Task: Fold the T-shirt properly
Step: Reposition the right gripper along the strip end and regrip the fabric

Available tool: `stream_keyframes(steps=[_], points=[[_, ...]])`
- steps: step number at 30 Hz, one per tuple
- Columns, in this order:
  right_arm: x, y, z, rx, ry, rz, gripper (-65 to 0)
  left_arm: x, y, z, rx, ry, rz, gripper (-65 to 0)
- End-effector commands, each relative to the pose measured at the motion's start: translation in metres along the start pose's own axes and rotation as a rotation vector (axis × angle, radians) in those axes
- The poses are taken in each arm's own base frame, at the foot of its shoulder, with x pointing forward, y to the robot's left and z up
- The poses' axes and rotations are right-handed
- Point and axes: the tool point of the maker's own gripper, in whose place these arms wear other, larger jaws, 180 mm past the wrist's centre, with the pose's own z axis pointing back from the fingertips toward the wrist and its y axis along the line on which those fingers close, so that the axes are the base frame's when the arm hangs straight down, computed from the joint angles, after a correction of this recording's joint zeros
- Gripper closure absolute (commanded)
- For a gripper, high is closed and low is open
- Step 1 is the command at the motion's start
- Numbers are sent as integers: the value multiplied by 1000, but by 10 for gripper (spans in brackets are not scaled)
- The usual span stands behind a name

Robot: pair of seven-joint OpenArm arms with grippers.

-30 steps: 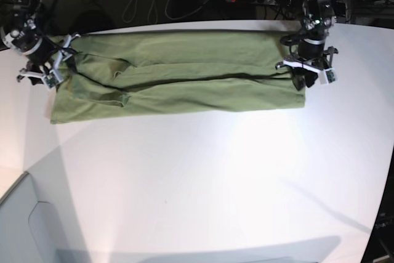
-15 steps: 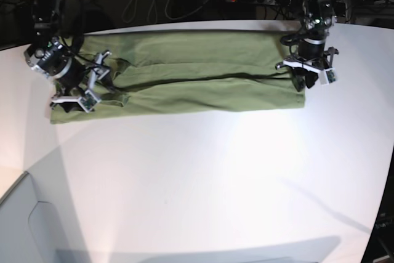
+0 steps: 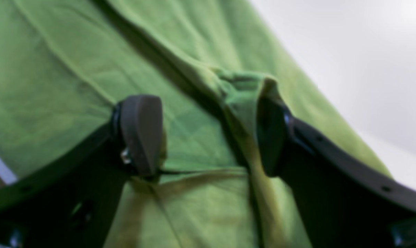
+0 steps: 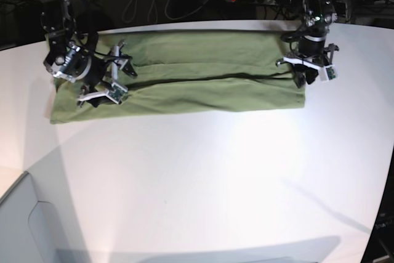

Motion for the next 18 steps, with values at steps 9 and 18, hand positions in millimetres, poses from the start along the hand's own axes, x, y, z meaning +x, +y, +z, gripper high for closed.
stream_keyframes(steps=[9, 18], points=[[35, 28, 36, 1, -106, 109, -191, 13, -1, 1, -6, -47, -5, -177], [44, -46, 56, -220, -153, 17, -180, 8, 1, 5, -3, -32, -9, -177]])
